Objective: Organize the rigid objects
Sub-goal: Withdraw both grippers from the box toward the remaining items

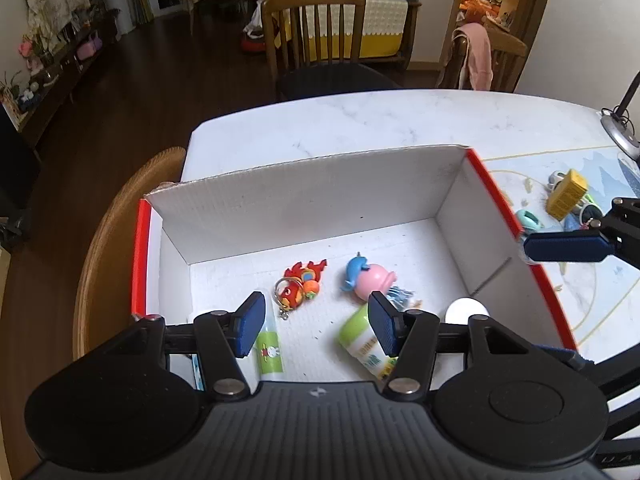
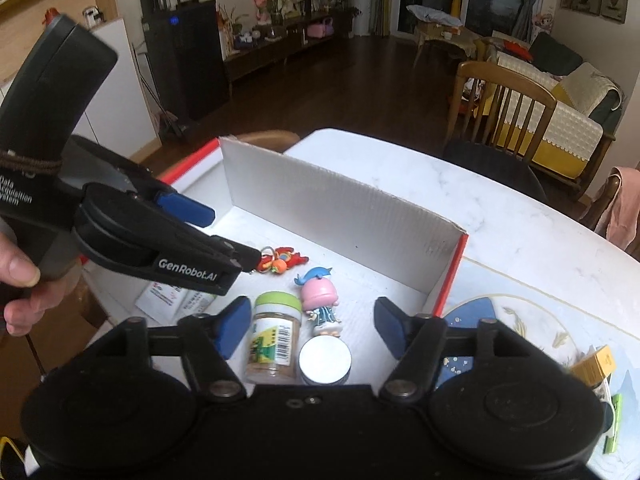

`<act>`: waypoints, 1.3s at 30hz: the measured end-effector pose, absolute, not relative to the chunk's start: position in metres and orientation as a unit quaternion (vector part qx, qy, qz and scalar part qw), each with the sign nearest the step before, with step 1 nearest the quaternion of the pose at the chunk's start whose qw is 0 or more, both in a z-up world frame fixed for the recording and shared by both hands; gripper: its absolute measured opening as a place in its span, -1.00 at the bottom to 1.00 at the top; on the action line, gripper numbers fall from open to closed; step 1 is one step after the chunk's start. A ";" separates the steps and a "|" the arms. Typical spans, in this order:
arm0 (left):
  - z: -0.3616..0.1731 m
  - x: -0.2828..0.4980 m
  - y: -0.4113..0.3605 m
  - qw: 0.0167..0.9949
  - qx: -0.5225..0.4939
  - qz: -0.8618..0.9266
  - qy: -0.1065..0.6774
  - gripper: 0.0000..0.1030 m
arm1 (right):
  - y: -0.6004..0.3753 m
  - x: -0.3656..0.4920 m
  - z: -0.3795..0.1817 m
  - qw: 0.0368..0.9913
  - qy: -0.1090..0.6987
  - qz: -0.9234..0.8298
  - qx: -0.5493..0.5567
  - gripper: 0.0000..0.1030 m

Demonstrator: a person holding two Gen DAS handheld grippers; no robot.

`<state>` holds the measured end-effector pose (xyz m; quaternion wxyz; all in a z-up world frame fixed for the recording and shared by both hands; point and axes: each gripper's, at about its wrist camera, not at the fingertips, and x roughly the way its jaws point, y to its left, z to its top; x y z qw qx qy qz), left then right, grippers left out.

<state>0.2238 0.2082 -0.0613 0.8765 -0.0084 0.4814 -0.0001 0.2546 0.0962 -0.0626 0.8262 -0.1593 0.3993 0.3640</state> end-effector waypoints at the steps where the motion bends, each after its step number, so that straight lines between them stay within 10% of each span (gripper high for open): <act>1: -0.058 0.220 0.205 0.878 -0.007 -0.001 0.478 0.18 | 0.094 0.252 -0.061 0.827 0.398 0.365 -0.156 0.43; 19: -0.022 0.173 0.151 0.900 -0.010 0.003 0.437 0.50 | 0.003 0.224 -0.027 0.845 0.367 0.380 -0.076 0.99; 39: -0.017 0.172 0.045 0.916 -0.024 -0.023 0.400 0.98 | -0.123 0.214 -0.021 0.871 0.346 0.348 -0.022 0.99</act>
